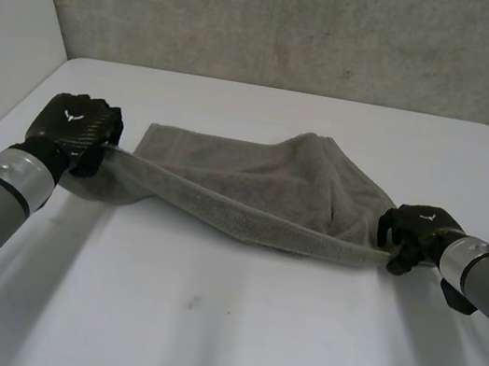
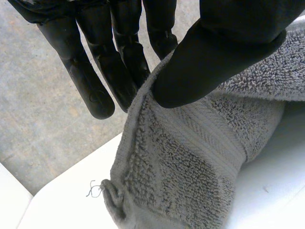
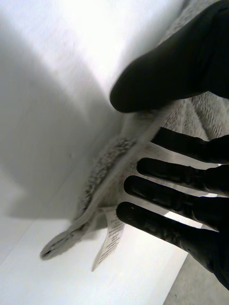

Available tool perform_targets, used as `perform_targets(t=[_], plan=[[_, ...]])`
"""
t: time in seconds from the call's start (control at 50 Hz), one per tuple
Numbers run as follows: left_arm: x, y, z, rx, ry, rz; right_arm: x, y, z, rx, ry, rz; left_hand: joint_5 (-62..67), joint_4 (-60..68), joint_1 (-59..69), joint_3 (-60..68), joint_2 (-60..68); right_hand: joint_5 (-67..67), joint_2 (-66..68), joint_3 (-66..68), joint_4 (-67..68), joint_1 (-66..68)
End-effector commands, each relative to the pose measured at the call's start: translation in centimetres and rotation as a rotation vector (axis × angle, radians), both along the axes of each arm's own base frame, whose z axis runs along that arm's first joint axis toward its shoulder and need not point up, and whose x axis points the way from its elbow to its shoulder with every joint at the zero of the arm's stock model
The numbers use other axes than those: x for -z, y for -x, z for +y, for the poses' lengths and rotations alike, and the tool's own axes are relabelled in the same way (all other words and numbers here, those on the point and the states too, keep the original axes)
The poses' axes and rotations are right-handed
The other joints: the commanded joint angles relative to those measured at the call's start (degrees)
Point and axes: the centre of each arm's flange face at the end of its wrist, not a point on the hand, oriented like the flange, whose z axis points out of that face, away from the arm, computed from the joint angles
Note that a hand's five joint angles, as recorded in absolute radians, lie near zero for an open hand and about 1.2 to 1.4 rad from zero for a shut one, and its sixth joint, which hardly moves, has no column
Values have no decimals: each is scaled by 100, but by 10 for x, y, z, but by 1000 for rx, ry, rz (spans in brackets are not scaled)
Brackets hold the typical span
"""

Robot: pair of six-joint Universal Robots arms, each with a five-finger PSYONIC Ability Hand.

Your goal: Fold the towel.

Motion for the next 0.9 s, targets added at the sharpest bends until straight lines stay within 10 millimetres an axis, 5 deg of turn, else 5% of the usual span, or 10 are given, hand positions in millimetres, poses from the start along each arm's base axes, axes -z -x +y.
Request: perform_targets(t=[0.02,0.1,0.18,0.2,0.3,0.44,0.5,0.62,0.78,0.9], plan=[[0,0,0,1,0,0,-8,11,-18,40,104,6,1054,1025,1369,1031,1020,3814,3725,3780,3780,3126],[-4,2,3,10,3,-4,-39,10,-21,39,194,-5,1054,1025,1369,1031,1020,3814,3725,3780,3780,3126],[-13,7,6,25,-2,-13,-106,7,-15,27,365,-25,1054,1025,1369,1031,1020,3814,3725,3780,3780,3126],[-24,8,8,31,-7,-14,-134,9,-11,26,431,-26,1054,1025,1369,1031,1020,3814,3725,3780,3780,3126],[-84,8,27,45,24,-9,-206,12,12,7,551,2,1054,1025,1369,1031,1020,3814,3725,3780,3780,3126],[-166,2,56,47,76,-1,-262,16,34,-3,644,114,1054,1025,1369,1031,1020,3814,3725,3780,3780,3126],[-177,0,61,47,81,0,-277,19,49,-9,649,150,1054,1025,1369,1031,1020,3814,3725,3780,3780,3126],[-185,-3,60,38,65,-67,-255,22,55,-38,506,212,1054,1025,1369,1031,1020,3814,3725,3780,3780,3126],[-96,11,14,79,-178,-215,-153,11,22,-152,211,408,1054,1025,1369,1031,1020,3814,3725,3780,3780,3126],[-60,27,-18,108,-230,-224,-124,-10,-14,-142,246,437,1054,1025,1369,1031,1020,3814,3725,3780,3780,3126]])
